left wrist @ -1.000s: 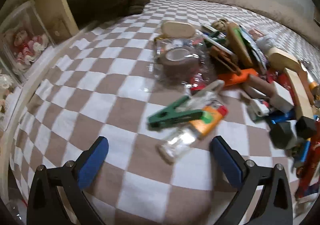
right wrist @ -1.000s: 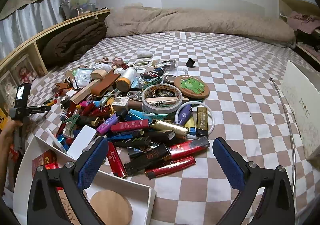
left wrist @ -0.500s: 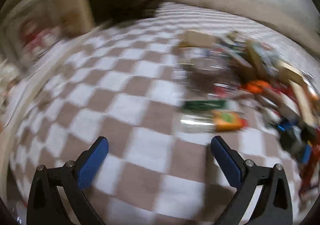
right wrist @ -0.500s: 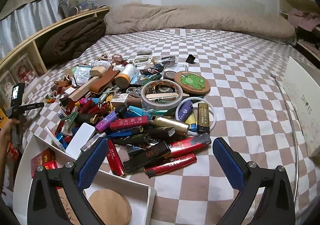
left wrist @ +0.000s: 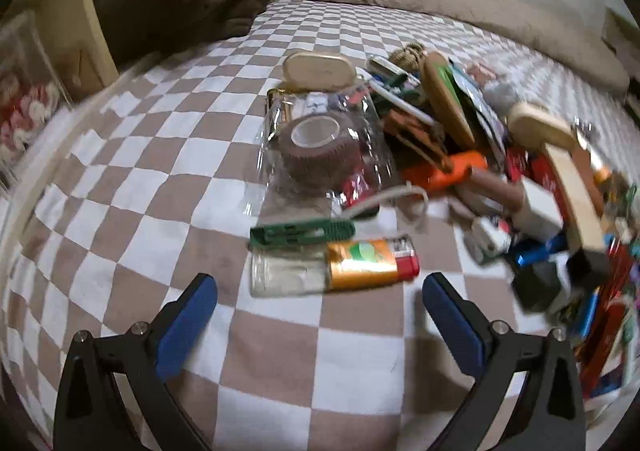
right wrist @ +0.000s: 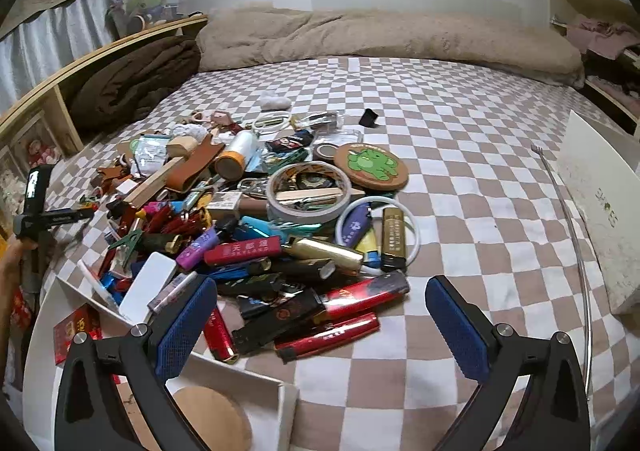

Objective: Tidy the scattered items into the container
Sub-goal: 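Close left tool on clear-and-orange lighter while right tool lowers toward red lighter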

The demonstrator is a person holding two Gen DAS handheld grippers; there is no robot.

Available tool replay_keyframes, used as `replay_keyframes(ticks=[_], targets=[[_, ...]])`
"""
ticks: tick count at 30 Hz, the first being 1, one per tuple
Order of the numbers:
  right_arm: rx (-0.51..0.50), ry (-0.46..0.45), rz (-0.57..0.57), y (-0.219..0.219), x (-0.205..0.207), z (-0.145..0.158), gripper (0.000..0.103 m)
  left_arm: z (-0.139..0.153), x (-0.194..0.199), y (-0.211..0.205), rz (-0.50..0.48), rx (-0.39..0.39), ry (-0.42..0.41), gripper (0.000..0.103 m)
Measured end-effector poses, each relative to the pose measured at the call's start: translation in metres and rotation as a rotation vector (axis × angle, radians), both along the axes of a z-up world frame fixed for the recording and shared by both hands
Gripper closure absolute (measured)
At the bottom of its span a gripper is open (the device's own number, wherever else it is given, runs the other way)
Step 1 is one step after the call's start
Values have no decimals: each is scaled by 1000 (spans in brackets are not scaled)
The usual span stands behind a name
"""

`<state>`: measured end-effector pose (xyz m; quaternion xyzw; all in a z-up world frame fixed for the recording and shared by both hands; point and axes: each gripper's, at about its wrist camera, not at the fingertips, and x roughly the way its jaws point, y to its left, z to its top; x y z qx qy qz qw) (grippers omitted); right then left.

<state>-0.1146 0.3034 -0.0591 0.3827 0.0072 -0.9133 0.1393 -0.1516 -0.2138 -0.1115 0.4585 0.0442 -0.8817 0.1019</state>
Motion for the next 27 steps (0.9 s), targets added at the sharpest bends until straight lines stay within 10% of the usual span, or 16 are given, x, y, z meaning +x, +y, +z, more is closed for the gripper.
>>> replay_keyframes(ticks=[8, 27], targets=[[241, -42, -40, 12, -22, -22, 0, -4, -17, 13, 4, -14, -19, 0], [236, -319, 261, 2, -63, -64, 0, -2, -4, 18, -25, -18, 38, 19]])
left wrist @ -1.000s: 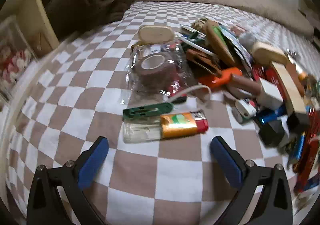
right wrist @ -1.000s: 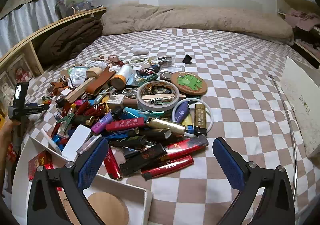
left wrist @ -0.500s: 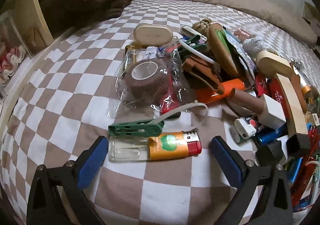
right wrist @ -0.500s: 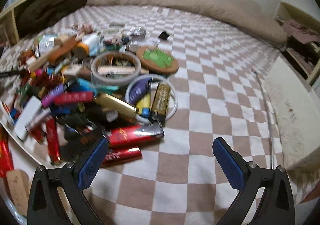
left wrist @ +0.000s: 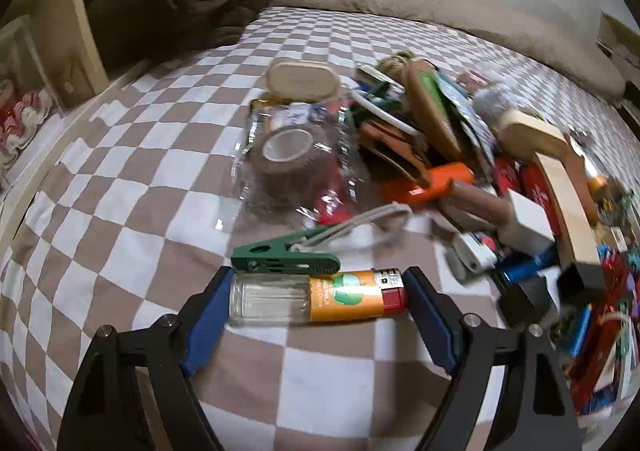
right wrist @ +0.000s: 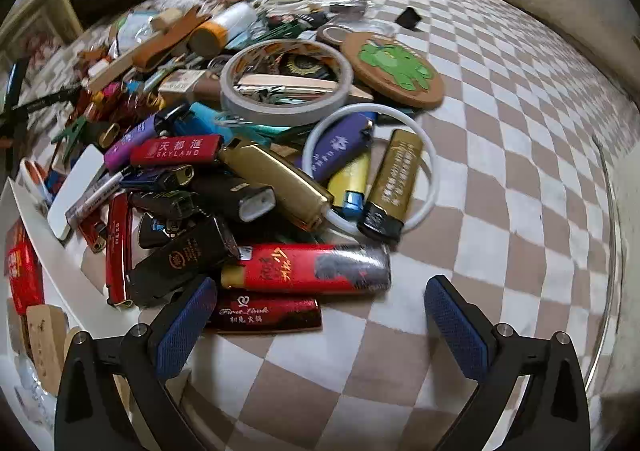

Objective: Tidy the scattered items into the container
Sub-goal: 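Close left tool on clear-and-orange lighter while right tool lowers toward red lighter, then close right tool on the red lighter with black end, then carry both lighters to the white box and open right tool over it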

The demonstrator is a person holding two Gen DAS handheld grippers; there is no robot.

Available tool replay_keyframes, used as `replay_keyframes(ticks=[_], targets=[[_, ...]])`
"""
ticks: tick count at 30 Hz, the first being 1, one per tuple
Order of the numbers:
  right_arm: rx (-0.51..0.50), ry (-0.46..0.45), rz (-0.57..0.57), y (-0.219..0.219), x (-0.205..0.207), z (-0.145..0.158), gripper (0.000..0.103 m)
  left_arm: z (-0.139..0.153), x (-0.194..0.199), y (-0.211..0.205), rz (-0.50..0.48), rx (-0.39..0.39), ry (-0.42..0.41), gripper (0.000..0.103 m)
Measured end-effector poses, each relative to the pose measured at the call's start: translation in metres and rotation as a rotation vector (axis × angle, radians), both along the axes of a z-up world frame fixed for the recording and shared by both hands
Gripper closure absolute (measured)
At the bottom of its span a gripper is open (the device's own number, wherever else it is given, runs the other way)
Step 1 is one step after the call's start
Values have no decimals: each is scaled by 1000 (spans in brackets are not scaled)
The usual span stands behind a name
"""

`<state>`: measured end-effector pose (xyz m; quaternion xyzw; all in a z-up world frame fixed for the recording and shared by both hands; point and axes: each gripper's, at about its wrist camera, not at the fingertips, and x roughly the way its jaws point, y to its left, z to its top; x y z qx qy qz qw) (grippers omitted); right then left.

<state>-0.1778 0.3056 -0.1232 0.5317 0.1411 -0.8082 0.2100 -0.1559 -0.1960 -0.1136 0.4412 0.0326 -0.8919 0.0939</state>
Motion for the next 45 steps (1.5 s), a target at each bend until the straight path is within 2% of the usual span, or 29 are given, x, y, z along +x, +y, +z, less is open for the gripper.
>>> replay_keyframes(ticks=[5, 14, 22, 23, 24, 25, 28, 34, 45], targets=[[1, -32, 5, -3, -4, 0, 0, -2, 13, 15, -68, -21, 1, 19], [-38, -2, -167, 30, -16, -4, 0, -2, 31, 25, -153, 8, 3, 19], [-59, 15, -143, 32, -20, -4, 0, -3, 47, 37, -230, 11, 15, 19], [-55, 17, -148, 31, -21, -5, 1, -3, 48, 38, -239, 9, 15, 19], [-50, 21, -154, 31, -22, -5, 8, -3, 49, 40, -248, 3, 14, 19], [-47, 24, -161, 31, -23, -6, 15, -3, 50, 41, -250, 0, 14, 19], [-42, 33, -165, 29, -21, -6, 21, -3, 51, 43, -246, 2, 12, 19], [-74, 51, -208, 35, -14, -5, 21, -5, 51, 46, -238, -31, 15, 19], [-94, 74, -276, 46, 4, -1, 21, -3, 53, 47, -215, -33, 32, 19]])
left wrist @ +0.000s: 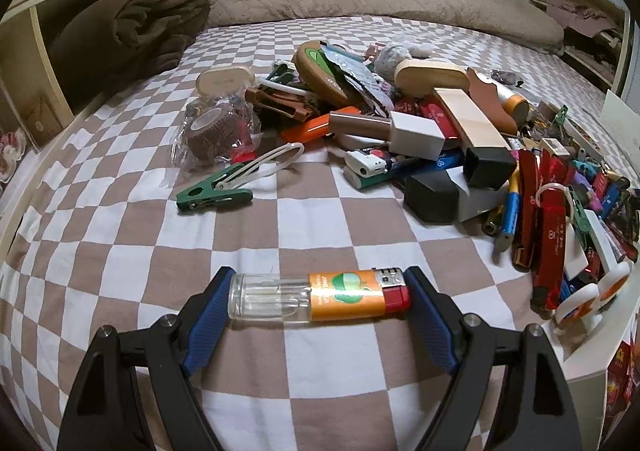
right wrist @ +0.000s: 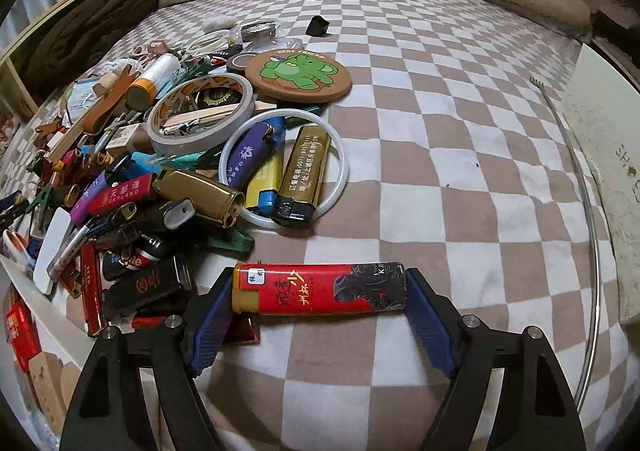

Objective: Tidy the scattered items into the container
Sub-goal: 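Carry both lighters to the white box and open right tool over it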

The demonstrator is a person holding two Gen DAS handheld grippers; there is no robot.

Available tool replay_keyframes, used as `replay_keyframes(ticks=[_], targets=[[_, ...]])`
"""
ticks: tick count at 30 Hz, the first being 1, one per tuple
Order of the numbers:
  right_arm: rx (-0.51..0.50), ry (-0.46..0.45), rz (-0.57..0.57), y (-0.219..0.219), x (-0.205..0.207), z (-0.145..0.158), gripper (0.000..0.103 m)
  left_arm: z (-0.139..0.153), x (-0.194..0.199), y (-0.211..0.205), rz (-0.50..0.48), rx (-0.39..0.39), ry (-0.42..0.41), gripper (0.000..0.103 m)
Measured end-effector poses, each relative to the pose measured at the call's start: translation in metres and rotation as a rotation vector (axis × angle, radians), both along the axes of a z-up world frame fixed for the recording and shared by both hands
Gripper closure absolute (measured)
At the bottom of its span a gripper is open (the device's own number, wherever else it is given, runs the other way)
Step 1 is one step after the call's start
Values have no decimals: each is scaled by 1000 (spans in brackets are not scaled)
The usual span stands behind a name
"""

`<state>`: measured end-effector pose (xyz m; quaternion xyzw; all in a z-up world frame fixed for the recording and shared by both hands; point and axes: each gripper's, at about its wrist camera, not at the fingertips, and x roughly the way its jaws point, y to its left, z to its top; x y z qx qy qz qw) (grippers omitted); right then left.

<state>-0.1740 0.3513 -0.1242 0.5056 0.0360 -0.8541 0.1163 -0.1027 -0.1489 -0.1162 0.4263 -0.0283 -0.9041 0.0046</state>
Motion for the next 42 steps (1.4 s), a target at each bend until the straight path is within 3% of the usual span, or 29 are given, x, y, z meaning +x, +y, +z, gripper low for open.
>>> replay_keyframes(ticks=[17, 23, 31, 42], targets=[[-75, 63, -10, 3, 20, 32, 21, 29, 6, 17, -39, 70, 25, 19], [-100, 111, 39, -12, 40, 56, 21, 58, 23, 38, -94, 93, 66, 19], [-113, 141, 122, -36, 79, 78, 21, 73, 48, 69, -177, 133, 73, 19], [-106, 104, 242, -70, 113, 75, 21, 87, 78, 103, -263, 163, 83, 19]])
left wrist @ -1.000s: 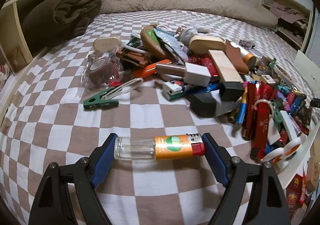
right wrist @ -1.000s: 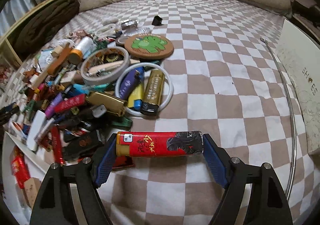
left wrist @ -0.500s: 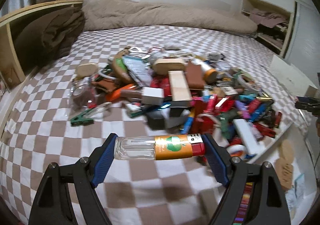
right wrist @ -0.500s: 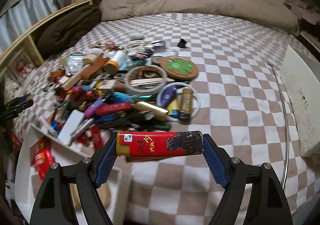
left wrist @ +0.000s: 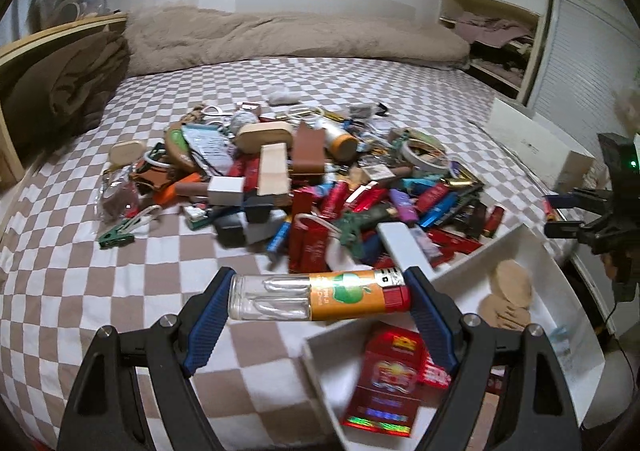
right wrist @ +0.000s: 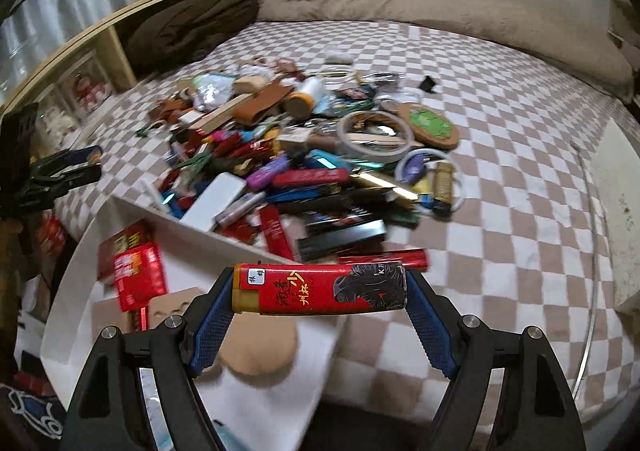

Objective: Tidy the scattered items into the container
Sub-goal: 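Carry both lighters to the white box and open right tool over it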

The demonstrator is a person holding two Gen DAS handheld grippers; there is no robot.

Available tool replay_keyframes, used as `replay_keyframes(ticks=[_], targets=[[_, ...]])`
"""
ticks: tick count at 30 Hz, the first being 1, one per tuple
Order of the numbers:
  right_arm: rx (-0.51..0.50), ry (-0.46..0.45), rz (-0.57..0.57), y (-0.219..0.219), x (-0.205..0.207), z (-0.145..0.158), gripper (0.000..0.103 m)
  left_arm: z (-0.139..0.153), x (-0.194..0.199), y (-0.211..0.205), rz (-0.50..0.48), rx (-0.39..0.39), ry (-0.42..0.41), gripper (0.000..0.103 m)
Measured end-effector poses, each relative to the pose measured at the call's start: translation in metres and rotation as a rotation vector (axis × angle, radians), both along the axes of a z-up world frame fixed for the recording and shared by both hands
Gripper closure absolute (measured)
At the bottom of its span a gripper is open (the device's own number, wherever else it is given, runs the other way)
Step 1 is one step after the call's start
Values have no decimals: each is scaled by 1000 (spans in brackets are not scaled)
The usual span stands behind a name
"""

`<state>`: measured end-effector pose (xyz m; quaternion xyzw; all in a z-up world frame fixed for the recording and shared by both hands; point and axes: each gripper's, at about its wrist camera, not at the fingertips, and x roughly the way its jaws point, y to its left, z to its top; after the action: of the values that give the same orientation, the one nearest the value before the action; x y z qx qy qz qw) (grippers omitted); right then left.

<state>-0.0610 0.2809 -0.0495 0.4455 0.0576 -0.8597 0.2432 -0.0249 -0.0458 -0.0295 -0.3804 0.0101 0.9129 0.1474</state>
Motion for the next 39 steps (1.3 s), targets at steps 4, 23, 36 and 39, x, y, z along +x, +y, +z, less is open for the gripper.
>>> replay_keyframes(ticks=[4, 23, 36, 39], targets=[[-29, -35, 42, -17, 9, -2, 21, 2, 9, 9, -14, -5, 7, 19], [-121, -280, 71, -86, -11, -44, 21, -15, 57, 57, -199, -1, -17, 19], [-232, -372, -17, -91, -19, -60, 0, -29, 72, 71, -254, -7, -50, 19], [-239, -380, -25, -86, -19, -59, 0, -31, 73, 70, -253, -3, -62, 19]])
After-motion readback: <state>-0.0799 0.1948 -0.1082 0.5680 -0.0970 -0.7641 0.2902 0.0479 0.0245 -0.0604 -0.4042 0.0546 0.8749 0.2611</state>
